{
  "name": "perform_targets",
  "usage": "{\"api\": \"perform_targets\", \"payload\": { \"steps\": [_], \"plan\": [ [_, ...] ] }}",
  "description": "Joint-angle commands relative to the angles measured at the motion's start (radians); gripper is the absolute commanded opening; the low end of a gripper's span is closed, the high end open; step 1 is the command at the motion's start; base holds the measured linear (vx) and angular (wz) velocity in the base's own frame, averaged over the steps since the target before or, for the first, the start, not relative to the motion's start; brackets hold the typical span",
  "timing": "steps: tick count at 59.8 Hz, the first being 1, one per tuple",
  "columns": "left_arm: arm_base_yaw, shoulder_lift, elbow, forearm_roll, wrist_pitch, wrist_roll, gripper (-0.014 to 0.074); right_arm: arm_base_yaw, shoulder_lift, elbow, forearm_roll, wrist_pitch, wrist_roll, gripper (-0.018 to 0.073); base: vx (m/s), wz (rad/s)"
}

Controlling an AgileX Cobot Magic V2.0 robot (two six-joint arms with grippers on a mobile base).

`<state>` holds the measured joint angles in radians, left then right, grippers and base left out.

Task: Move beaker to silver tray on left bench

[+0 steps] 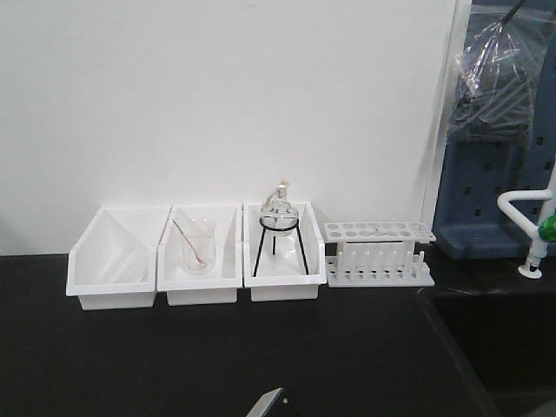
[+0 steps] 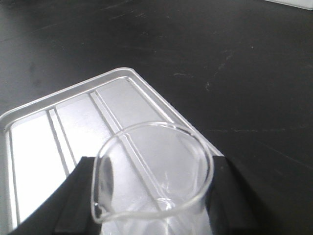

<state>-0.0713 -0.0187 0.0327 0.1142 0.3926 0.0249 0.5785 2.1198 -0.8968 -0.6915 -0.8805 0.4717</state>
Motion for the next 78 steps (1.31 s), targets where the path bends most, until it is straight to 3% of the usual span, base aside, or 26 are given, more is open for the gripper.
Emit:
{"api": "perform_targets", "payload": {
  "steps": [1, 10, 27, 36, 41, 45, 54, 64, 78],
  "plan": [
    [-0.003, -0.007, 0.02, -0.001, -0.083, -0.002, 0.0001, -0.001, -0.048, -0.023, 0.021, -0.073, -0.003, 0.0508, 0.0, 0.0],
    [-0.003, -0.007, 0.02, -0.001, -0.083, -0.002, 0.0001, -0.001, -0.054, -0.023, 0.021, -0.078, -0.003, 0.058, 0.0, 0.0],
    [-0.003, -0.007, 0.02, -0.001, -0.083, -0.002, 0.0001, -0.003, -0.181, -0.023, 0.021, -0.073, -0.003, 0.0583, 0.0, 0.0],
    [-0.003, -0.007, 0.02, -0.001, -0.083, -0.002, 0.0001, -0.003, -0.308, -0.023, 0.021, 0.001, 0.021, 0.0571, 0.0, 0.0],
    [-0.003, -0.007, 0.02, -0.001, -0.083, -0.002, 0.0001, -0.003, -0.408, -0.02, 0.021, 0.1, 0.088, 0.0514, 0.0, 0.0],
    [-0.003, -0.007, 0.02, -0.001, -0.083, -0.002, 0.0001, -0.003, -0.509, -0.02, -0.017, 0.222, 0.181, 0.0407, 0.0, 0.0],
    [-0.003, -0.007, 0.02, -0.001, -0.083, -0.002, 0.0001, -0.002, -0.773, -0.016, -0.231, 0.582, 0.451, -0.0005, 0.0, 0.0],
    [-0.003, -0.007, 0.02, -0.001, -0.083, -0.002, 0.0001, -0.002, -1.049, 0.127, -0.467, 0.711, 0.635, -0.0014, 0.0, 0.0],
    [-0.003, -0.007, 0.02, -0.001, -0.083, -0.002, 0.0001, -0.002, -1.306, 0.325, -0.531, 0.826, 0.652, -0.0014, 0.0, 0.0]
  ]
}}
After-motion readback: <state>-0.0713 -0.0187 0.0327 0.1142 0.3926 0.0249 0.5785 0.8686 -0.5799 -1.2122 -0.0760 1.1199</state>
